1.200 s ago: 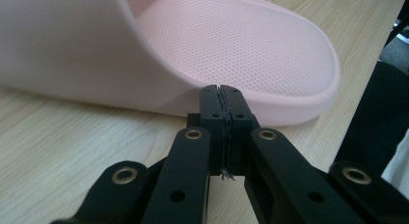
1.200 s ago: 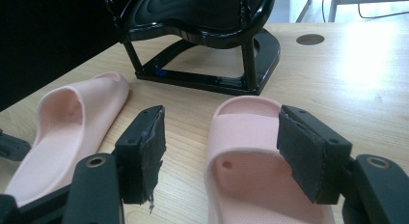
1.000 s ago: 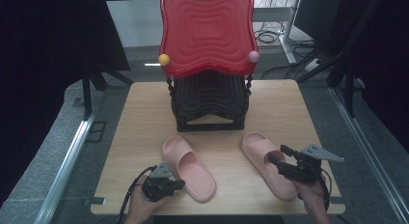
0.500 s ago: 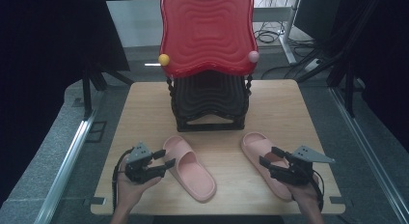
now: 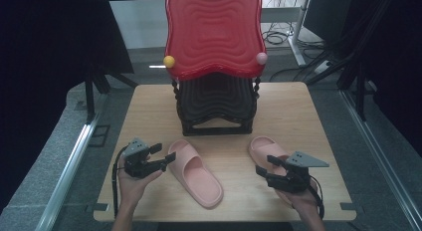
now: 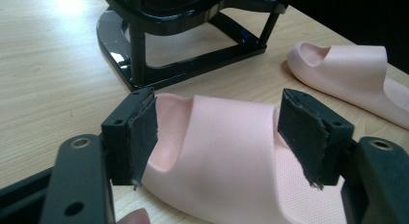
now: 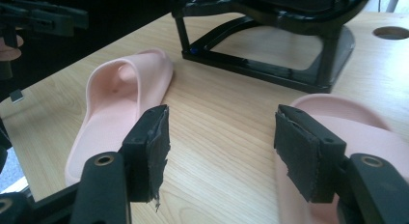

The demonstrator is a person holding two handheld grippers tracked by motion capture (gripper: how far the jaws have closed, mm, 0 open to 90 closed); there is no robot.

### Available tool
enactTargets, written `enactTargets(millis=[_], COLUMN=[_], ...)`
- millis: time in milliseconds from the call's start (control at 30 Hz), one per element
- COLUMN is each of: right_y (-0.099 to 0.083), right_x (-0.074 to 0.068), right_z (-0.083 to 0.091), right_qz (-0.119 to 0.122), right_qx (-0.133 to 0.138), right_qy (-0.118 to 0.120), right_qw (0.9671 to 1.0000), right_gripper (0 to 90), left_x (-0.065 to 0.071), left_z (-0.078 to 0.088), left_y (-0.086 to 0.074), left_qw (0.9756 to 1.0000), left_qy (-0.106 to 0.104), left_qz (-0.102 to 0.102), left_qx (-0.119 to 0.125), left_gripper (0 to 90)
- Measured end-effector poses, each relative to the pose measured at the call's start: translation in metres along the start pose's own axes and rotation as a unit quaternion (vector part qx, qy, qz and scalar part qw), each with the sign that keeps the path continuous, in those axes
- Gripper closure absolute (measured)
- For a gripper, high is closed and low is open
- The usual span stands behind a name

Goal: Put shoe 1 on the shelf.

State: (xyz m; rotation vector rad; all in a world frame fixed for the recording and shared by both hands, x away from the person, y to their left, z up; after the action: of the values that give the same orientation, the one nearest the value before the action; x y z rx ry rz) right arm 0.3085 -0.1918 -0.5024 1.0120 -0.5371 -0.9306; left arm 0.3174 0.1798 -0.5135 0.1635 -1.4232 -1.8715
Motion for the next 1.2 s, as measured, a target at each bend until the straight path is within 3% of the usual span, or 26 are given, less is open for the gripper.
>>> enactTargets(millis=[300, 567, 600, 667, 1200], right_y=[0.001, 0.008, 0.008, 0.008, -0.002], right_x=[-0.037, -0.083, -0.083, -0.095, -0.11], right_z=[-0.029, -0.061, -0.061, -0.075, -0.122], right_qz=[0.018, 0.049, 0.049, 0.052, 0.031], right_qx=[-0.031, -0.049, -0.049, -0.058, -0.075], right_qy=[0.011, 0.045, 0.045, 0.052, 0.054], right_qw=[0.9993, 0.9965, 0.9965, 0.9956, 0.9952], right_gripper=[47.1, 53.5, 53.5, 55.2, 58.4], left_x=[-0.009, -0.012, -0.012, -0.013, -0.017], left_z=[0.005, 0.016, 0.016, 0.018, 0.017], left_y=[-0.003, -0.003, -0.003, -0.004, -0.009], left_qw=[0.9999, 0.9997, 0.9997, 0.9996, 0.9996], left_qy=[-0.004, -0.002, -0.002, 0.0, 0.006], left_qz=[0.01, 0.015, 0.015, 0.017, 0.023], left_qx=[0.005, 0.018, 0.018, 0.02, 0.013], left_gripper=[28.6, 28.5, 28.3, 28.3, 28.0])
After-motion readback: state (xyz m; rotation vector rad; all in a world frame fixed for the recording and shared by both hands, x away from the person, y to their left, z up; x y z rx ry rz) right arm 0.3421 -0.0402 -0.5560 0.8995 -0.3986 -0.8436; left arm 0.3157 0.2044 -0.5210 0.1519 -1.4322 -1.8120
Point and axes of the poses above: each handheld gripper's, and its own axes: z roughly backward along the jaws, y roughly out of its top, x roughly to its right, the point moved 6 cm from there along -z, roughly forward along the jaws, and after that the axes turned 15 degrees about -y, right-handed, at the moved point
